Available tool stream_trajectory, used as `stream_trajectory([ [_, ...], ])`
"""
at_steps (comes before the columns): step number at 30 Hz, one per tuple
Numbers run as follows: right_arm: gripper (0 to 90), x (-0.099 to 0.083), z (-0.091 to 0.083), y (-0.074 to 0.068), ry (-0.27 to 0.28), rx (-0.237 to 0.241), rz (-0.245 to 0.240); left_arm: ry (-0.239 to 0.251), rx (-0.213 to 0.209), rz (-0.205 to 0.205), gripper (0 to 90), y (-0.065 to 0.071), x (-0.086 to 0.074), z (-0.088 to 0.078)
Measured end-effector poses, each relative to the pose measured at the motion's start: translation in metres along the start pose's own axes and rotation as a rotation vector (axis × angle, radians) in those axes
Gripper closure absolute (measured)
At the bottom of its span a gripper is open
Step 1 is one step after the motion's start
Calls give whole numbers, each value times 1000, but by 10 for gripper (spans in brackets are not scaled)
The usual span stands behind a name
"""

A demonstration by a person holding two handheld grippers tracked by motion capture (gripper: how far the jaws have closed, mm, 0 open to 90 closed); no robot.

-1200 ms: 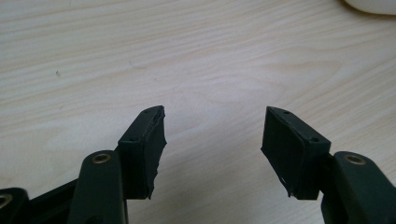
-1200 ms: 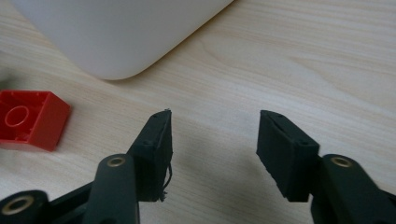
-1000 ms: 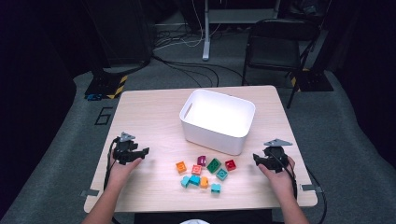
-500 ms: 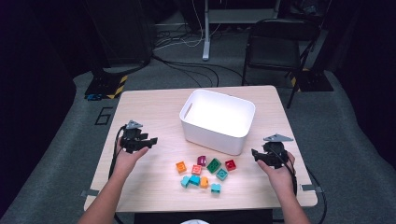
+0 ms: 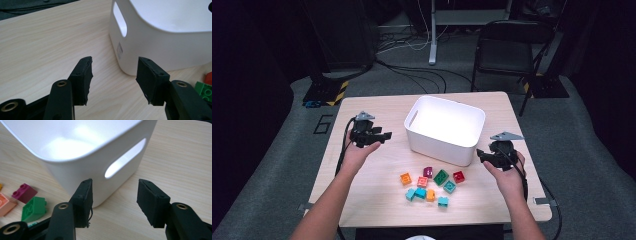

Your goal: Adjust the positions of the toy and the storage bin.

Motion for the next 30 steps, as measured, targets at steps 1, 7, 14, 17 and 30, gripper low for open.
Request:
stream_trajectory([
  [1, 450, 2, 0, -1, 0, 0, 1, 1, 0, 1, 460, 0, 3, 2],
  [7, 444, 5, 1, -5, -5, -15, -13, -9, -19, 2, 460, 4, 19, 11],
  [14, 441, 10, -11, -7, -10, -22, -25, 9, -41, -16, 439, 11, 37, 15],
  [17, 434, 13, -16, -10, -1, -10, -27, 16, -48, -3, 432, 13, 44, 16],
  [30, 418, 13, -9, -25, -28, 25, -69, -35, -56, 24, 451, 27, 47, 46],
])
Point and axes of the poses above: each handheld gripper's, and its own axes: z roughly forward along the jaws, x roughly out of its top, y roughly to its right, the point moved 4 cm from there along z, roughly forward along the jaws, and after that the axes turned 6 degrees about x, right-handed, at the moved point
